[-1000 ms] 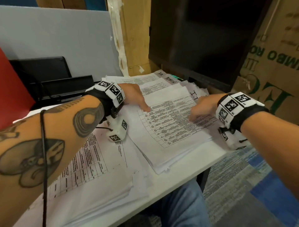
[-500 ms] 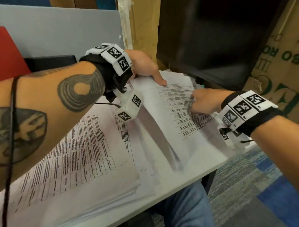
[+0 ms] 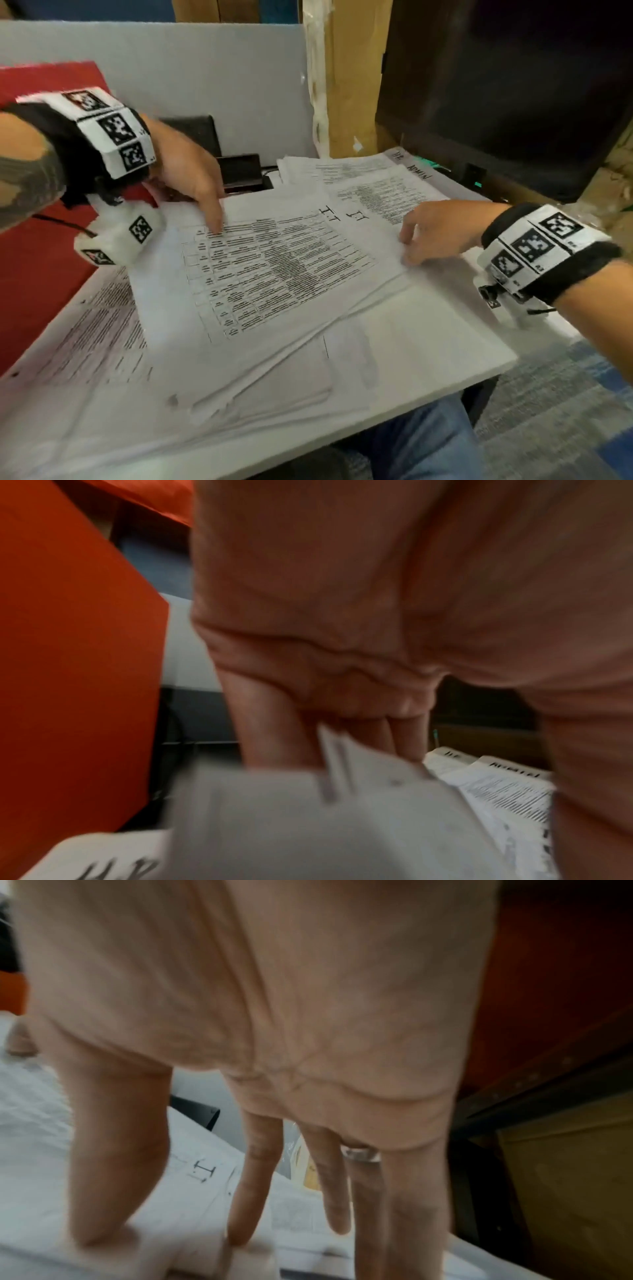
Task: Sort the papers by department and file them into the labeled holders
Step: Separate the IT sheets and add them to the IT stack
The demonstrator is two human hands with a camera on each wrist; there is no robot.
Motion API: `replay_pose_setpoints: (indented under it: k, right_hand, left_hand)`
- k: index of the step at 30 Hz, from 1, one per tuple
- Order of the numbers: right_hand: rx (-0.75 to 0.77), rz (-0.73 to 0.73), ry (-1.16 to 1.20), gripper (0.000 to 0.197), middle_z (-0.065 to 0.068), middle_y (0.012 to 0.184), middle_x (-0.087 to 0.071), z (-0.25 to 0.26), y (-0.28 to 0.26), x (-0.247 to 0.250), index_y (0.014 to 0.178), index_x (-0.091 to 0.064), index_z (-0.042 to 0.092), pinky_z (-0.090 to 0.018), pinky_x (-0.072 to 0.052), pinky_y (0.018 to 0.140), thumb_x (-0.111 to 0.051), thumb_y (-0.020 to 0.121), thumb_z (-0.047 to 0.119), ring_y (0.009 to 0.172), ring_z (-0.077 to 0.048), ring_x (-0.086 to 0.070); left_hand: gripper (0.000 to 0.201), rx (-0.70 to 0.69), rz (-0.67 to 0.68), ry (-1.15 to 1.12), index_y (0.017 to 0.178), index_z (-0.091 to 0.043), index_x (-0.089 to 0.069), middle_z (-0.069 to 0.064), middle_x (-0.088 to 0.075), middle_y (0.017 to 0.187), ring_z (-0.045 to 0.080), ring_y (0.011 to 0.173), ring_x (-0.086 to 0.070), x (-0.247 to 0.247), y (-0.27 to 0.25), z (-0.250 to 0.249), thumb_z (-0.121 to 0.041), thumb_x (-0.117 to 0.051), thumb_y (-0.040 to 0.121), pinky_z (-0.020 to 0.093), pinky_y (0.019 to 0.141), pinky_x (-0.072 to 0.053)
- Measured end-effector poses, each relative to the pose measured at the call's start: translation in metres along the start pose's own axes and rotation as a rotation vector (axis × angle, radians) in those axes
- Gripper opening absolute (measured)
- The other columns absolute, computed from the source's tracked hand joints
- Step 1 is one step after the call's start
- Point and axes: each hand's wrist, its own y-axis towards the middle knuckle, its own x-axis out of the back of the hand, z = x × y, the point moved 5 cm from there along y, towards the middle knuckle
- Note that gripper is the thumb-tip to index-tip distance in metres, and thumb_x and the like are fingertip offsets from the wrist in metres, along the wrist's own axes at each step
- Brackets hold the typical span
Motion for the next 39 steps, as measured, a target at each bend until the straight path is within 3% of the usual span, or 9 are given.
replay_pose_setpoints:
  k: [5,10,13,17,21,25,28,32,39]
  right_hand:
    - [0.016,0.01,-0.022,0.05,0.0,0.123,-0.063,0.009,0.012,-0.003,0.124,-0.063,0.017,-0.035,-0.051,0.092,-0.08,0.084,0.043,0.11,-0.023,-0.06]
    - [0.01,0.025,0.034,0.045,0.006,0.116,-0.062,0.0,0.013,0.001,0.115,-0.059,0.029,-0.032,-0.052,0.088,-0.085,0.08,0.043,0.103,-0.018,-0.06]
    - [-0.019,-0.079,0.2,0.048,0.004,0.109,-0.065,-0.02,0.006,0.021,0.107,-0.063,0.029,-0.036,-0.057,0.087,-0.087,0.074,0.053,0.098,-0.019,-0.064]
    - [0.064,-0.511,1.008,0.066,-0.013,0.094,-0.075,-0.052,-0.014,0.063,0.093,-0.071,0.006,-0.05,-0.06,0.086,-0.094,0.059,0.058,0.086,-0.036,-0.072]
    - [0.4,-0.417,1.685,0.05,-0.012,0.128,-0.071,-0.007,-0.018,0.073,0.13,-0.066,0.007,-0.044,-0.057,0.101,-0.076,0.089,0.035,0.113,-0.03,-0.072]
    - [0.559,-0.723,1.656,0.033,-0.008,0.114,-0.077,0.053,-0.012,0.099,0.123,-0.064,0.004,-0.046,-0.061,0.093,-0.073,0.091,0.005,0.105,-0.023,-0.075]
    - [0.54,-0.932,1.556,0.038,-0.003,0.111,-0.077,0.076,-0.004,0.117,0.124,-0.065,0.006,-0.041,-0.061,0.093,-0.074,0.086,0.007,0.102,-0.015,-0.075]
    - [0.596,-0.942,1.445,0.037,0.001,0.11,-0.077,0.091,0.015,0.127,0.118,-0.067,0.01,-0.041,-0.06,0.095,-0.078,0.083,0.015,0.101,-0.013,-0.075]
    - [0.662,-0.766,1.426,0.052,-0.005,0.117,-0.077,0.1,0.034,0.108,0.124,-0.067,0.004,-0.045,-0.059,0.096,-0.084,0.076,0.015,0.108,-0.022,-0.074]
  left_hand:
    - [0.044,-0.03,-0.184,-0.06,0.108,-0.018,-0.079,0.003,-0.08,0.102,0.025,0.1,-0.076,-0.011,0.02,0.001,-0.048,-0.083,0.077,0.048,0.095,-0.059]
    - [0.035,-0.264,-0.191,-0.131,0.121,-0.018,-0.071,0.005,-0.08,0.105,0.028,0.097,-0.077,-0.012,0.018,-0.027,-0.008,-0.077,0.087,0.044,0.083,-0.062]
    - [0.04,-0.436,-0.252,-0.204,0.124,-0.022,-0.068,0.005,-0.078,0.112,0.03,0.104,-0.074,0.004,-0.013,-0.036,-0.003,-0.073,0.089,0.046,0.087,-0.061]
    - [0.03,-0.636,-0.634,-0.4,0.107,-0.034,-0.071,-0.01,-0.077,0.103,0.004,0.085,-0.073,0.041,-0.064,-0.028,-0.01,-0.073,0.089,0.02,0.075,-0.061]
    - [0.037,-0.854,-0.819,-0.712,0.13,-0.014,-0.065,-0.003,-0.077,0.109,0.018,0.101,-0.075,0.056,-0.079,-0.014,-0.003,-0.065,0.095,0.04,0.086,-0.063]
    - [0.044,-0.898,-0.759,-0.801,0.14,-0.005,-0.055,0.008,-0.071,0.13,0.024,0.118,-0.069,0.042,-0.068,-0.021,0.002,-0.06,0.097,0.044,0.097,-0.058]
    - [0.046,-0.852,-0.955,-0.829,0.133,-0.008,-0.061,0.001,-0.075,0.122,0.016,0.112,-0.072,0.041,-0.074,-0.013,-0.018,-0.076,0.091,0.043,0.101,-0.056]
    - [0.037,-0.78,-1.25,-0.815,0.113,-0.02,-0.066,-0.009,-0.074,0.107,0.002,0.096,-0.073,0.043,-0.091,0.002,-0.038,-0.082,0.085,0.03,0.09,-0.061]
    - [0.067,-0.954,-1.134,-1.078,0.129,-0.005,-0.064,0.006,-0.074,0.123,0.024,0.115,-0.071,0.036,-0.072,0.03,-0.03,-0.09,0.073,0.05,0.104,-0.053]
